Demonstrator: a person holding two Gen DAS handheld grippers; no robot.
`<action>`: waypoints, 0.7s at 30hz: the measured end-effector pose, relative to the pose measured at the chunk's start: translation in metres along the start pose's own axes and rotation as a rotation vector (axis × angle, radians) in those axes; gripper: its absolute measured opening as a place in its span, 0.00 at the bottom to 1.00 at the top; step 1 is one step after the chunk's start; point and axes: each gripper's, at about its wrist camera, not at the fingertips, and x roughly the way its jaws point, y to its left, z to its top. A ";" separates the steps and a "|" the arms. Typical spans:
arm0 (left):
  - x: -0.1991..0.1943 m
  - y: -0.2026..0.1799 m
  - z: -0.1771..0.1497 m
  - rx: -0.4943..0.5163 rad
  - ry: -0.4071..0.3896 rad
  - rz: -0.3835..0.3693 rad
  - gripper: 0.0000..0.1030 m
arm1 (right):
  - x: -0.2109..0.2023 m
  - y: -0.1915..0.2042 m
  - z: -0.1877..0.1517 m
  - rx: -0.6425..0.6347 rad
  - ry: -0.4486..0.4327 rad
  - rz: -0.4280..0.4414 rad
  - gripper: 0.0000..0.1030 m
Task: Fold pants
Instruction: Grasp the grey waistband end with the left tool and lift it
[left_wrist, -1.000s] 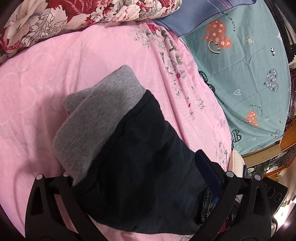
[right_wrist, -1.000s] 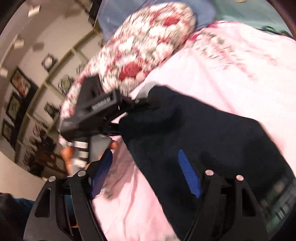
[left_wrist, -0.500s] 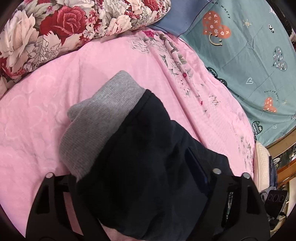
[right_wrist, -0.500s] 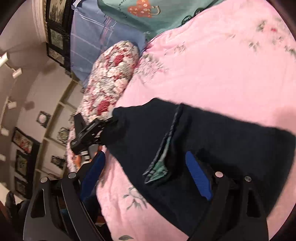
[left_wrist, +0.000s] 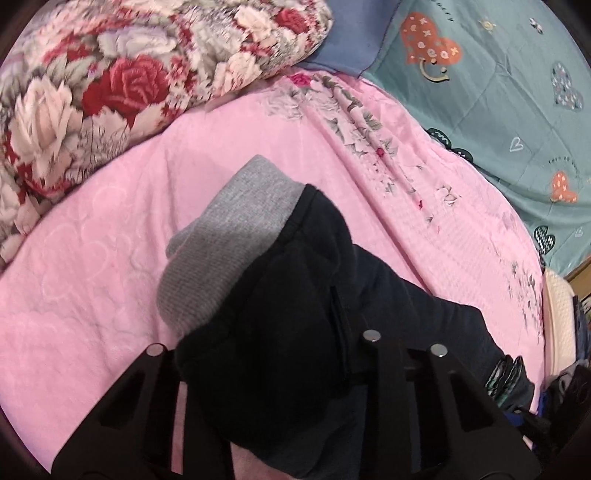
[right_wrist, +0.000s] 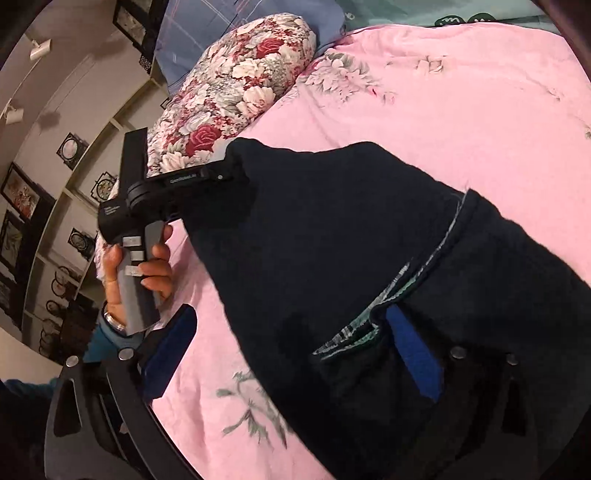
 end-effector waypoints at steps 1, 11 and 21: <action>-0.002 -0.003 0.001 0.014 -0.008 0.008 0.26 | -0.011 -0.002 0.000 0.011 -0.016 0.020 0.99; -0.049 -0.079 -0.002 0.203 -0.161 0.005 0.20 | -0.137 -0.087 -0.036 0.215 -0.292 -0.035 0.99; -0.103 -0.239 -0.075 0.689 -0.254 -0.157 0.20 | -0.161 -0.153 -0.066 0.507 -0.380 0.014 0.99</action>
